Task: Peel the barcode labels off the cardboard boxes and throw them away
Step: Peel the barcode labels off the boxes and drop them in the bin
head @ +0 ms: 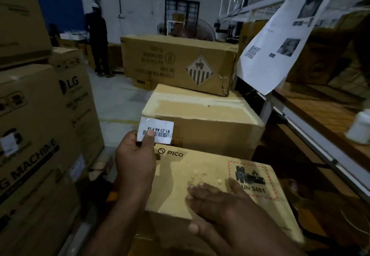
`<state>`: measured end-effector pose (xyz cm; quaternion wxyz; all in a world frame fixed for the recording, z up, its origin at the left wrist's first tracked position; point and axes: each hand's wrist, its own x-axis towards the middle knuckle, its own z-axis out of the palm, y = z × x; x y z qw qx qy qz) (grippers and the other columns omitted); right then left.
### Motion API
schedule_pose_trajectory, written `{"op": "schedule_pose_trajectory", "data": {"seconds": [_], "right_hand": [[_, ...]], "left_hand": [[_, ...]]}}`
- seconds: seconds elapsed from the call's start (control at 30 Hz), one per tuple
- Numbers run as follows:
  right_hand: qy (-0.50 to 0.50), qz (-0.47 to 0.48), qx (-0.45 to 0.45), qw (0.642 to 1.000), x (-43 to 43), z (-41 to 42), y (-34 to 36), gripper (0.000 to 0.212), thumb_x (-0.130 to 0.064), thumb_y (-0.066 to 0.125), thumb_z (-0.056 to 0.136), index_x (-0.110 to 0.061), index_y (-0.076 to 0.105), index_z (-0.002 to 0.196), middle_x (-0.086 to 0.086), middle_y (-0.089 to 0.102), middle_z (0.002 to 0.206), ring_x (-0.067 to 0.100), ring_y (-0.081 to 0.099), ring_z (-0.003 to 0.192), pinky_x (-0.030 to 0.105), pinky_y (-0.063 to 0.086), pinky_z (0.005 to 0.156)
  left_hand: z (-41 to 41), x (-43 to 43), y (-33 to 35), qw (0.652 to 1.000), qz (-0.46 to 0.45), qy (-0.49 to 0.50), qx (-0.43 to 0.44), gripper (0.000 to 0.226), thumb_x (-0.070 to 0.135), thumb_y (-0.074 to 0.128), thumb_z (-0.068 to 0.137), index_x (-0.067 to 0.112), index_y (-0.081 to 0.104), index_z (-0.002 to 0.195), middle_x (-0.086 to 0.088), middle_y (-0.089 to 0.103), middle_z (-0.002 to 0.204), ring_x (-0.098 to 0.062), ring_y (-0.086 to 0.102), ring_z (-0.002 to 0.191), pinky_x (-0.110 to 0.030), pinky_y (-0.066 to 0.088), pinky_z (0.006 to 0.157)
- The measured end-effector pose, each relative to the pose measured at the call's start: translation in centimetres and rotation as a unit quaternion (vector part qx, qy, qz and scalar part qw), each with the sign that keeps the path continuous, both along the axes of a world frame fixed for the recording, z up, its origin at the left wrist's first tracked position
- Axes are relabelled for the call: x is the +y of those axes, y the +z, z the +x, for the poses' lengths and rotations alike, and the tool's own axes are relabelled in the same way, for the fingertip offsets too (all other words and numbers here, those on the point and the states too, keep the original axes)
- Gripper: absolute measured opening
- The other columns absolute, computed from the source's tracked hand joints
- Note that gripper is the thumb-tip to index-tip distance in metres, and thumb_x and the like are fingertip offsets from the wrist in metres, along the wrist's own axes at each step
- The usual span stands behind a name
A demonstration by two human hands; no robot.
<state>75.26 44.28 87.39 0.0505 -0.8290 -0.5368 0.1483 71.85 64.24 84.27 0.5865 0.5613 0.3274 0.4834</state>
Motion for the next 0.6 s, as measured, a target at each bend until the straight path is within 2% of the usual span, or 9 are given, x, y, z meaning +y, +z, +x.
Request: {"op": "schedule_pose_trajectory", "data": {"seconds": [0.07, 0.13, 0.23, 0.33, 0.43, 0.53, 0.6], "right_hand": [[-0.010, 0.003, -0.001, 1.000, 0.4, -0.1, 0.2, 0.072, -0.073, 0.015, 0.084, -0.043, 0.034, 0.146, -0.030, 0.015, 0.158, -0.014, -0.002, 0.142, 0.045, -0.007, 0.121], [-0.006, 0.034, 0.002, 0.999, 2.0, -0.3, -0.1, 0.054, -0.060, 0.024, 0.098, -0.037, 0.037, 0.145, -0.022, 0.020, 0.159, -0.002, 0.006, 0.147, 0.052, -0.005, 0.120], [0.022, 0.072, 0.005, 0.997, 5.1, -0.4, -0.6, 0.050, -0.053, 0.022, 0.102, -0.032, 0.045, 0.140, -0.012, 0.032, 0.155, 0.012, 0.014, 0.148, 0.063, -0.005, 0.115], [0.015, 0.103, 0.009, 0.994, 5.5, -0.1, -0.7, 0.049, -0.054, 0.024, 0.102, -0.030, 0.055, 0.131, -0.012, 0.044, 0.147, 0.012, 0.023, 0.145, 0.067, -0.004, 0.112], [-0.023, 0.134, 0.014, 0.991, 2.7, 0.4, -0.8, 0.042, -0.056, 0.036, 0.098, -0.035, 0.055, 0.129, -0.022, 0.043, 0.146, 0.006, 0.022, 0.146, 0.064, -0.003, 0.113], [-0.080, 0.140, -0.022, 0.987, -0.4, 1.2, -1.4, 0.045, -0.061, 0.042, 0.093, -0.039, 0.053, 0.130, -0.029, 0.041, 0.147, -0.003, 0.024, 0.143, 0.054, -0.001, 0.118], [-0.106, 0.189, -0.050, 0.975, -1.2, 1.4, -1.9, 0.040, -0.061, 0.046, 0.091, -0.037, 0.061, 0.119, -0.025, 0.058, 0.130, -0.005, 0.041, 0.129, 0.043, 0.015, 0.119]], "left_hand": [[0.0, -0.4, 0.1, 1.000, 0.021, -0.014, 0.017, 0.012, 0.027, 0.061, 0.096, 0.023, 0.067, 0.086, -0.001, 0.074, 0.084, -0.019, 0.072, 0.075, -0.037, 0.058, 0.063], [0.1, -0.8, 0.2, 0.998, 0.043, -0.033, 0.028, 0.013, 0.026, 0.061, 0.096, 0.020, 0.068, 0.087, -0.001, 0.074, 0.083, -0.017, 0.071, 0.075, -0.035, 0.056, 0.063], [0.1, -0.9, 0.4, 0.994, 0.064, -0.064, 0.063, 0.011, 0.024, 0.062, 0.096, 0.017, 0.069, 0.090, 0.002, 0.073, 0.084, -0.015, 0.069, 0.079, -0.030, 0.049, 0.062], [-0.1, -0.7, 0.3, 0.993, 0.067, -0.066, 0.071, 0.010, 0.025, 0.062, 0.096, 0.022, 0.068, 0.087, 0.003, 0.072, 0.084, -0.018, 0.069, 0.082, -0.033, 0.051, 0.066], [-0.1, -0.5, 0.2, 0.995, 0.056, -0.064, 0.059, 0.013, 0.025, 0.063, 0.095, 0.021, 0.069, 0.084, -0.001, 0.074, 0.082, -0.023, 0.071, 0.080, -0.043, 0.057, 0.072], [-0.1, -0.5, 0.2, 0.996, 0.046, -0.054, 0.048, 0.013, 0.024, 0.063, 0.095, 0.021, 0.070, 0.084, -0.002, 0.075, 0.083, -0.024, 0.072, 0.081, -0.047, 0.059, 0.075], [-0.3, -0.8, 0.5, 0.996, 0.048, -0.059, 0.038, 0.012, 0.023, 0.063, 0.095, 0.021, 0.070, 0.086, -0.002, 0.075, 0.082, -0.024, 0.072, 0.080, -0.045, 0.059, 0.072]]}}
